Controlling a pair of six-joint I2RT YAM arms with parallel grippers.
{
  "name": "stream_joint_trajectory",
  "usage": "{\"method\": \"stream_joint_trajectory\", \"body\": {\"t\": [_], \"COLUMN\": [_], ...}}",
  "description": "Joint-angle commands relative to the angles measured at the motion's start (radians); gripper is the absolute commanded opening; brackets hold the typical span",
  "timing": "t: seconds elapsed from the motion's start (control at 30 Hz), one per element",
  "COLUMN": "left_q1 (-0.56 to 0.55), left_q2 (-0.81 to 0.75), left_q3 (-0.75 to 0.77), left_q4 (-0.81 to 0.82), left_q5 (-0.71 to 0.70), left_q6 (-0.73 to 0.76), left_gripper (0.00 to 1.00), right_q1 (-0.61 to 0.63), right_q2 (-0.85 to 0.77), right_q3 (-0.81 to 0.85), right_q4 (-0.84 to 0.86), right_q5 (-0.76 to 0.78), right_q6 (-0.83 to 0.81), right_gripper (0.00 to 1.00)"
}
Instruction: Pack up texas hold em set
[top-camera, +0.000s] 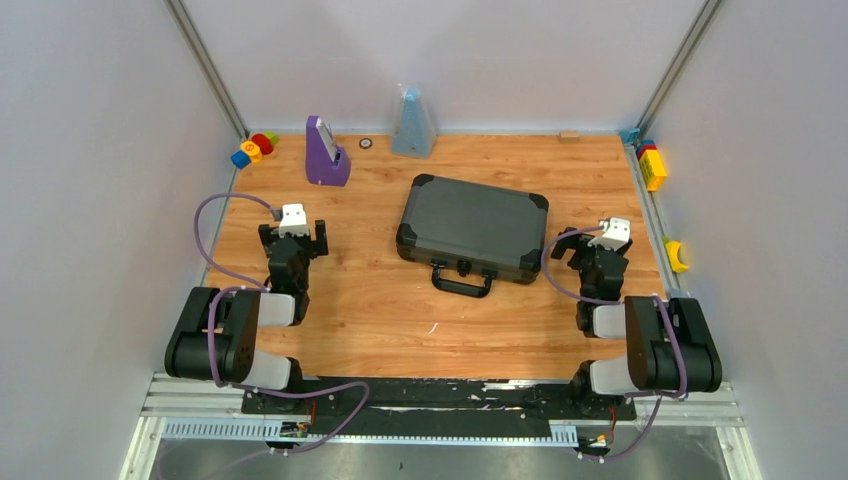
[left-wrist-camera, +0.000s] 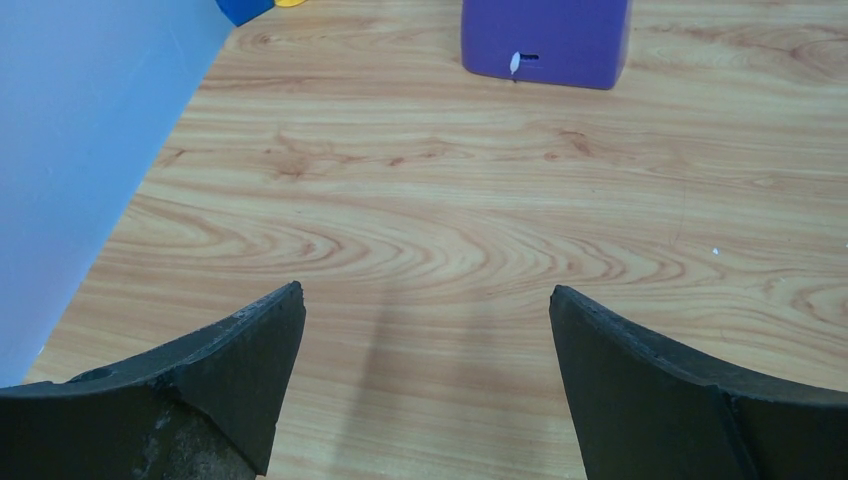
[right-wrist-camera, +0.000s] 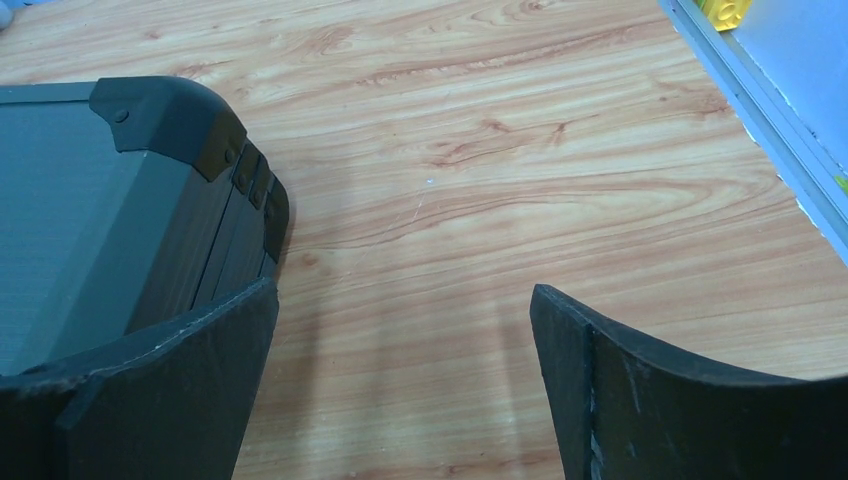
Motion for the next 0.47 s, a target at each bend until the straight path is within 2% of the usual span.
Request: {"method": "stream_joint_trajectory", "body": {"t": [0.0, 0.43], "left_q1": [0.007, 0.007], "left_q2": [-0.008, -0.003], "left_q3": [0.015, 0.017], "left_q4": [0.064, 0.064], "left_q5": [0.002, 0.006], "left_q6": [0.005, 0.005], "left_gripper": [1.00, 1.00], "right_q1": [-0.004, -0.003], "right_q2": [-0.020, -0.021], "right_q3": [0.028, 0.029], "right_q4": [0.024, 0.023], "right_q5": [-0.019, -0.019], "right_q6": [-0.008, -0.008], "right_gripper": [1.00, 1.00]}}
